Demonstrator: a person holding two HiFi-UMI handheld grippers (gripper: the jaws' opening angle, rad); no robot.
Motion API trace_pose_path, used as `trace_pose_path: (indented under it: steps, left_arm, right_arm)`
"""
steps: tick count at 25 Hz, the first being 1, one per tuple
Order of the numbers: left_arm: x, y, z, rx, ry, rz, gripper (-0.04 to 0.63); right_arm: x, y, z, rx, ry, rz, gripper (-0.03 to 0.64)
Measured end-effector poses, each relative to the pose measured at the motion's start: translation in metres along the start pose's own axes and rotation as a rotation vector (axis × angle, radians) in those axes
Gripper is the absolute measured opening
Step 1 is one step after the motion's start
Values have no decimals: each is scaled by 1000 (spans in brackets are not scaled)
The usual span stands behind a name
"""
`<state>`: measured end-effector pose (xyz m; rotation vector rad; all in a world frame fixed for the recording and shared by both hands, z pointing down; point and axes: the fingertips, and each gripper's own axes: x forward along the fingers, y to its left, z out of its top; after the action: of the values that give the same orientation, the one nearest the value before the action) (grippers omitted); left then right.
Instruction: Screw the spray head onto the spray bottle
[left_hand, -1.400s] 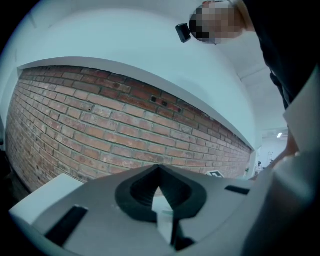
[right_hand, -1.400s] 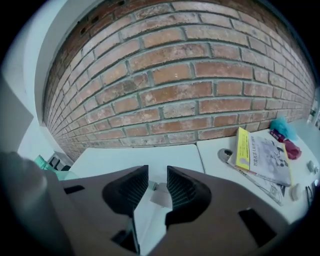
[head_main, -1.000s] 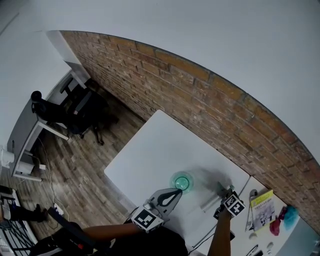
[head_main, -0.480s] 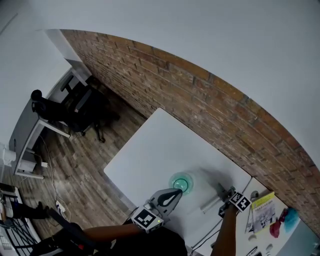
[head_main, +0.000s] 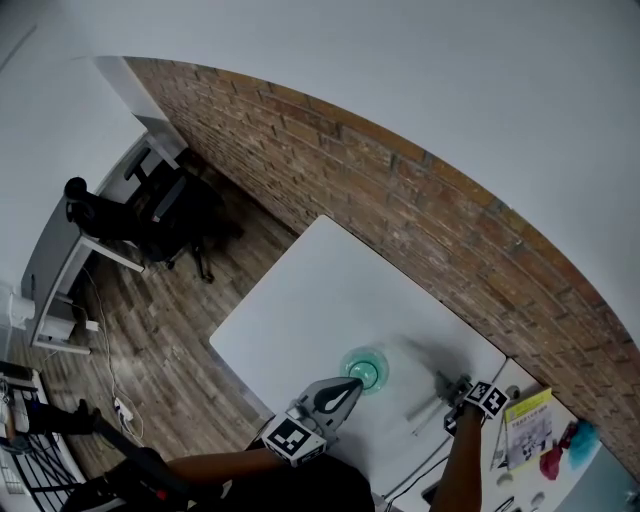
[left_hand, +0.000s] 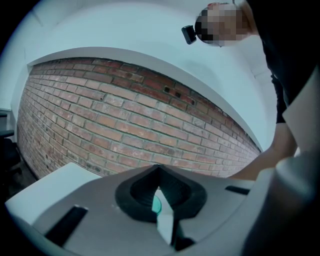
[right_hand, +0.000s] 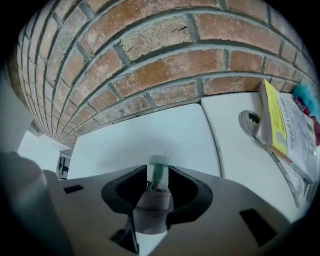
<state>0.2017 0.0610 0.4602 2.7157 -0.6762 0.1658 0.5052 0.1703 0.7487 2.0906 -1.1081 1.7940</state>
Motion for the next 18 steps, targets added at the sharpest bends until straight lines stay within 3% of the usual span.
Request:
trace_pose_path:
  steps: [7, 12, 18]
  left_arm:
    - [2, 0, -3, -14, 42, 1, -1]
    - [2, 2, -7, -16, 40, 7, 0]
    - [2, -2, -3, -27, 46, 15, 0]
  right_arm:
    - [9, 1, -4, 37, 94, 32, 130]
    - [16, -4, -13, 139, 164, 74, 146]
    - [18, -10, -18, 86, 205, 56, 149]
